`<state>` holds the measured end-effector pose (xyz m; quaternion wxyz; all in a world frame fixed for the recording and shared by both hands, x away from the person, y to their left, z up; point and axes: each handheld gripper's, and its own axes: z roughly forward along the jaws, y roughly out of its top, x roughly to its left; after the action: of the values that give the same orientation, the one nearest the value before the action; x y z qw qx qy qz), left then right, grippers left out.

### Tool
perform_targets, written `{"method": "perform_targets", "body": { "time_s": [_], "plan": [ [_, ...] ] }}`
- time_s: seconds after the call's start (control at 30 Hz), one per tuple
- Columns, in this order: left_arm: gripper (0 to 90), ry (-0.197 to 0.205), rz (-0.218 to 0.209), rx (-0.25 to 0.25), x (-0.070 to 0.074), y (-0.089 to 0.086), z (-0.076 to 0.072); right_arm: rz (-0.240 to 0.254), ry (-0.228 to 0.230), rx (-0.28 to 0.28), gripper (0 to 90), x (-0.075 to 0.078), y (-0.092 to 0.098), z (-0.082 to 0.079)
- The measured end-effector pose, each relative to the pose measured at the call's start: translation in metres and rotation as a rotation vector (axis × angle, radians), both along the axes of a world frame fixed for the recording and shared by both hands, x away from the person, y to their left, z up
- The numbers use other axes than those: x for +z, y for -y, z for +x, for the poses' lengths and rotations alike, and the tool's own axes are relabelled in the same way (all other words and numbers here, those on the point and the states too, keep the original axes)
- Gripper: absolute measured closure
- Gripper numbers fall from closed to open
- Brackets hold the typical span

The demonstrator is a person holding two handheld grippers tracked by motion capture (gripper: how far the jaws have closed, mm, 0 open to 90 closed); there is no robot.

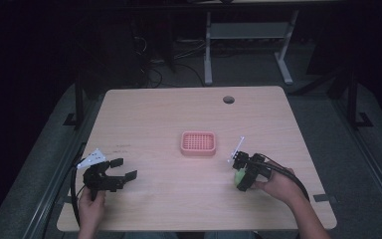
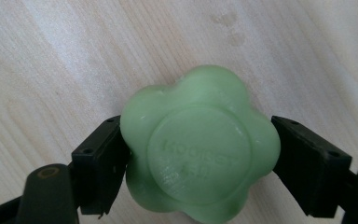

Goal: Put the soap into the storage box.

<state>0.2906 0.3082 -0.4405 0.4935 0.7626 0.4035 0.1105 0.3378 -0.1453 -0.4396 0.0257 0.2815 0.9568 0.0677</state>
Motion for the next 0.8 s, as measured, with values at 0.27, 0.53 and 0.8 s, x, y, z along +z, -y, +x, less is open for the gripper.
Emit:
{"method": "perform_targets", "body": {
  "time_s": [0.27,0.53,0.8],
  "plan": [
    [14.6,0.001,0.004,-0.004,-0.0001,0.0000,0.0003,-0.007,0.004,0.007,23.4,0.0002,-0.0012,-0.0013],
    [14.6,0.001,0.004,-0.004,-0.0001,0.0000,0.0003,-0.011,0.000,0.008,24.7,-0.0003,-0.0013,-0.0013],
    [14.6,0.000,0.001,-0.002,0.0000,0.0000,0.0001,-0.015,0.002,0.013,25.5,0.0003,-0.0018,-0.0013]
  ]
}}
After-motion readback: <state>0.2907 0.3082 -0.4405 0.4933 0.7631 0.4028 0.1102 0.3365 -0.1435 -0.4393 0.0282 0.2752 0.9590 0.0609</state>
